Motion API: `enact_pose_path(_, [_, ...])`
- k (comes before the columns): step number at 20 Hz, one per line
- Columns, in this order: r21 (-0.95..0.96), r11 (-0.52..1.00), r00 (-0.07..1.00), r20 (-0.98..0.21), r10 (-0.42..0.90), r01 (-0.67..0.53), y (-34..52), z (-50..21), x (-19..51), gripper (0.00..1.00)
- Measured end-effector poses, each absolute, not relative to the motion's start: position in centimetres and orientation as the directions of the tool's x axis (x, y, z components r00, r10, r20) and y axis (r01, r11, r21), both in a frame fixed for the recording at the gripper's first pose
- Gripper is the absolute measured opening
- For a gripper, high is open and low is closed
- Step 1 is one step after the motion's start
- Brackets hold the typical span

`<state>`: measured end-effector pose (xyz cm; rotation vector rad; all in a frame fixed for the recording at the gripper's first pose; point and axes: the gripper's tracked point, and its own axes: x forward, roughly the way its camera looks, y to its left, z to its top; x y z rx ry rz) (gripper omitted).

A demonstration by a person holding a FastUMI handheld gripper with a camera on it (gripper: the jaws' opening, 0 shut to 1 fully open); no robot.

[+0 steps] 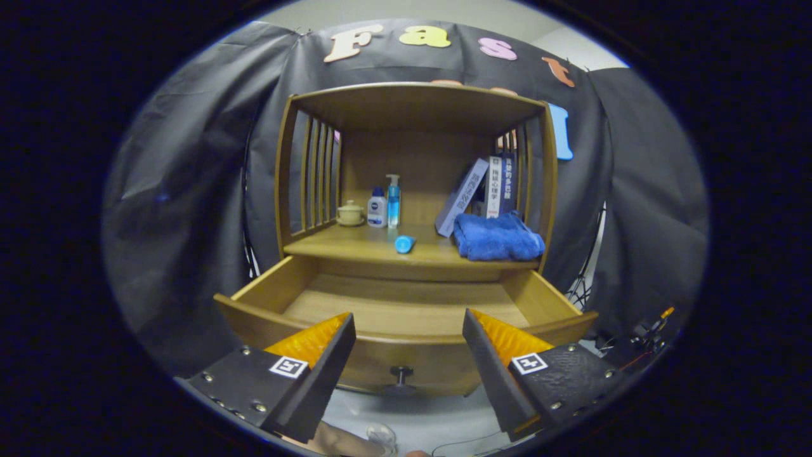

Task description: Pull open the drawer, take out the items inside it, and place them on the countertop above the cabinet.

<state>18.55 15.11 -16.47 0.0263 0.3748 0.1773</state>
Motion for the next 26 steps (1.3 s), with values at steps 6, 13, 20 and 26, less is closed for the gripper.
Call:
enact_pose_path(6, [0.056,0.989,0.894,-0.422,0.150,-0.139,16.0,-20.8,18.8,1.00])
enact_pose_path(13, [0.098,0.988,0.895,-0.422,0.147,-0.116,16.9,-22.5,19.4,0.99])
enact_pose_path(20, [0.095,0.989,0.910,-0.389,0.143,-0.115,17.2,-22.3,20.9,0.99])
enact_pose_path(26, [0.080,0.990,0.924,-0.358,0.134,-0.113,17.6,-21.5,24.7,1.00])
